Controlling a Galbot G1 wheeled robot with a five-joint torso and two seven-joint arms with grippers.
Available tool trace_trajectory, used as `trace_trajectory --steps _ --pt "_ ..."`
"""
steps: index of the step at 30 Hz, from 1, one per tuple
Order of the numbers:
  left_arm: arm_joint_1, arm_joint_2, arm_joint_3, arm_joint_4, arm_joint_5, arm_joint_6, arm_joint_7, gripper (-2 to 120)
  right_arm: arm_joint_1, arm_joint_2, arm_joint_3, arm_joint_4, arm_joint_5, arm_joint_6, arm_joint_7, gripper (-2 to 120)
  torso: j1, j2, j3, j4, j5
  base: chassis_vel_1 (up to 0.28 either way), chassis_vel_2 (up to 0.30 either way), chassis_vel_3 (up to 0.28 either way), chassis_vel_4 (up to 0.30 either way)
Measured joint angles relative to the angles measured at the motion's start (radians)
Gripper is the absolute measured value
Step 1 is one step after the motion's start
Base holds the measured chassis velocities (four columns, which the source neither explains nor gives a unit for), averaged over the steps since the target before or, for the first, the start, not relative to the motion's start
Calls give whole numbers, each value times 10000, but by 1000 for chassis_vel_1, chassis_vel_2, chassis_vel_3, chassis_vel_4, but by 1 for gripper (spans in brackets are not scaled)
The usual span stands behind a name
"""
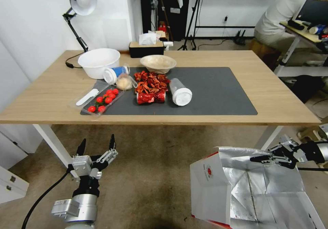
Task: Pick up the food delivery bag from the floor and place it on the table.
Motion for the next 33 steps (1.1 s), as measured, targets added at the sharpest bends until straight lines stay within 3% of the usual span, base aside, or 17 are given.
trace_trajectory --steps 17,33 --pt "47 -52 41 -39 4 -116 -186 100 -36 -3 28 25 14 0 0 0 353 811 458 0 0 0 0 0 0" --pt "115 -75 49 -83 18 -286 -288 100 -64 -8 45 71 49 0 0 0 388 872 488 0 0 0 0 0 0"
